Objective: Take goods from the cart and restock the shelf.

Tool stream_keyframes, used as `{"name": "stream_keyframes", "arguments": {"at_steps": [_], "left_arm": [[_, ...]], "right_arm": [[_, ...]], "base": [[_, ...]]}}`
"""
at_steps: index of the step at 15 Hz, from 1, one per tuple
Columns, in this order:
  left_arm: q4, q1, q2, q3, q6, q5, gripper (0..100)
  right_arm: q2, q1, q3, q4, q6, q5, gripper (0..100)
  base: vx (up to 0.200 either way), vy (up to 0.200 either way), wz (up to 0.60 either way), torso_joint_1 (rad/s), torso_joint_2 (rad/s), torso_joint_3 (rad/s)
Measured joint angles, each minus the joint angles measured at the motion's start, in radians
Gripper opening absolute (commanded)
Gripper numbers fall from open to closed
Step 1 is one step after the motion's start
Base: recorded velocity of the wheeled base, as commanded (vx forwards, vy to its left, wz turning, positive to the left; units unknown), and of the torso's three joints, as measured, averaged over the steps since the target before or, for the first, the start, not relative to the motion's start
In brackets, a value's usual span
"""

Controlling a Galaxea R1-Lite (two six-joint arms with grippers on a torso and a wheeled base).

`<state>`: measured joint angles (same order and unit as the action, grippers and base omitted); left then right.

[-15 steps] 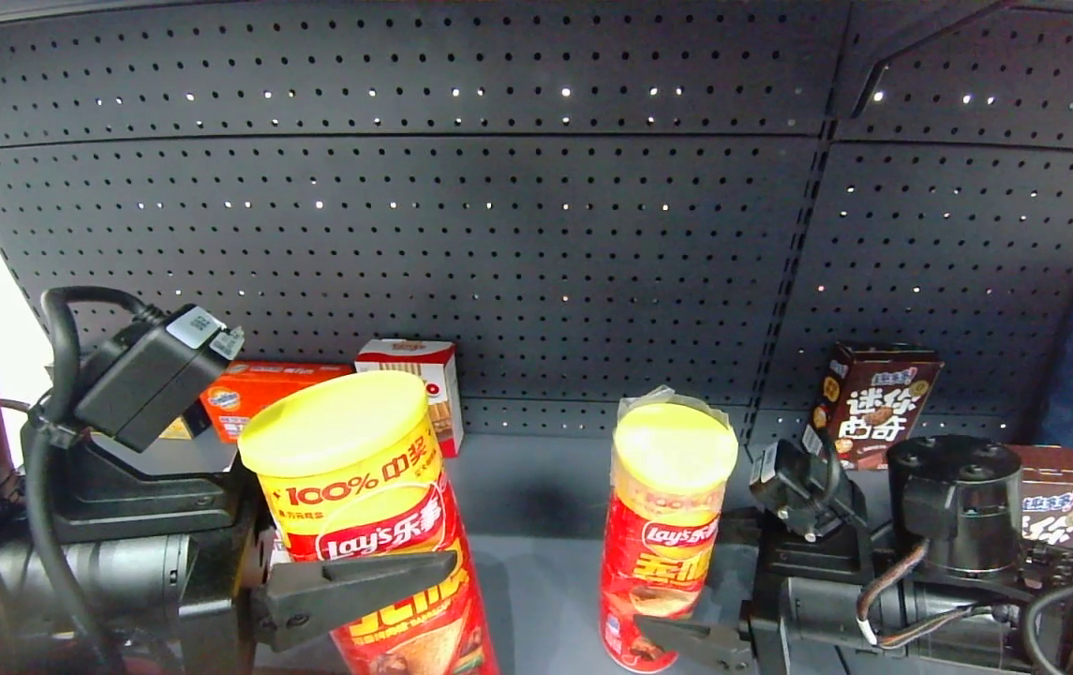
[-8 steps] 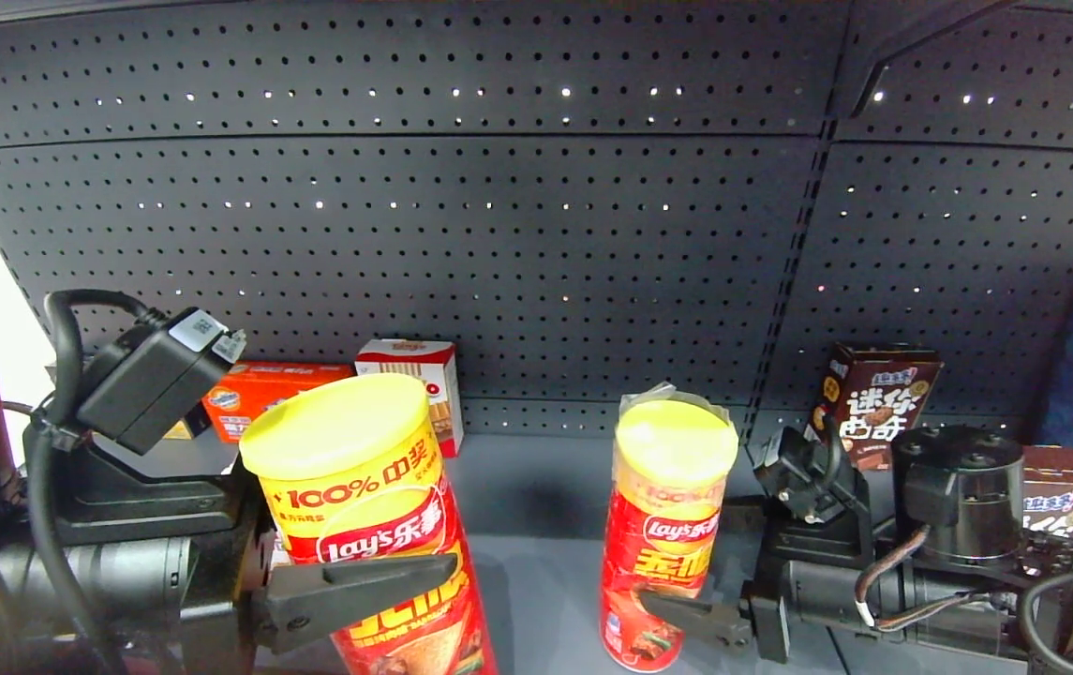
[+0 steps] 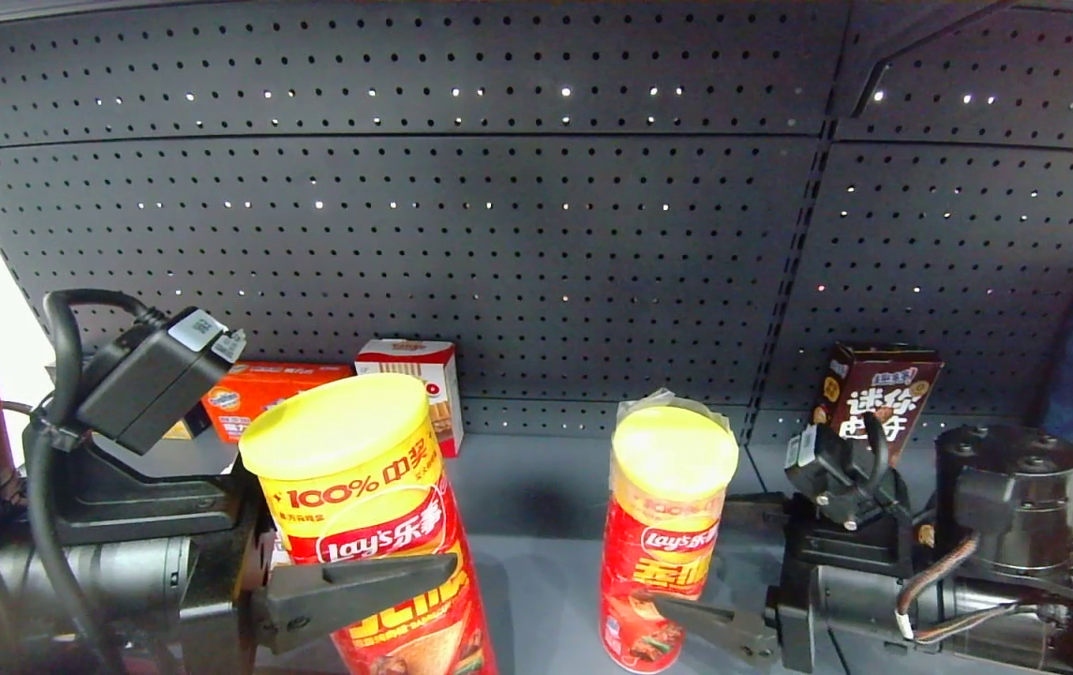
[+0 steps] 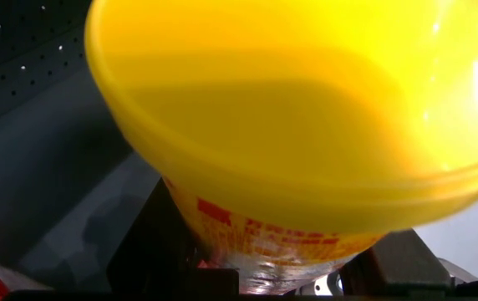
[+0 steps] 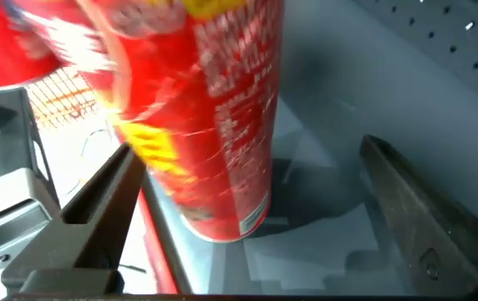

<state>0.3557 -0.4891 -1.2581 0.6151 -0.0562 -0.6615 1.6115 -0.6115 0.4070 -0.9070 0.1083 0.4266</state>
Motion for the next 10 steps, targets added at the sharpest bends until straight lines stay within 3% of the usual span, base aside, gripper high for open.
{"name": "stream_keyframes", "arguments": {"at_steps": [7,10], "left_arm": [[0.0,0.0,0.001,0.002,0.0,0.0,0],[0.0,0.0,0.009,0.001,0.0,0.0,0]], "right_arm": [[-0.196,0.011,-0.084,0.006,0.002,-0.002,100],[-0.301,0.031,-0.087,0.055,0.003,-0.076,100]], "base": [[0.0,0.0,0.0,0.0,0.0,0.0],[0.0,0.0,0.0,0.0,0.0,0.0]]}}
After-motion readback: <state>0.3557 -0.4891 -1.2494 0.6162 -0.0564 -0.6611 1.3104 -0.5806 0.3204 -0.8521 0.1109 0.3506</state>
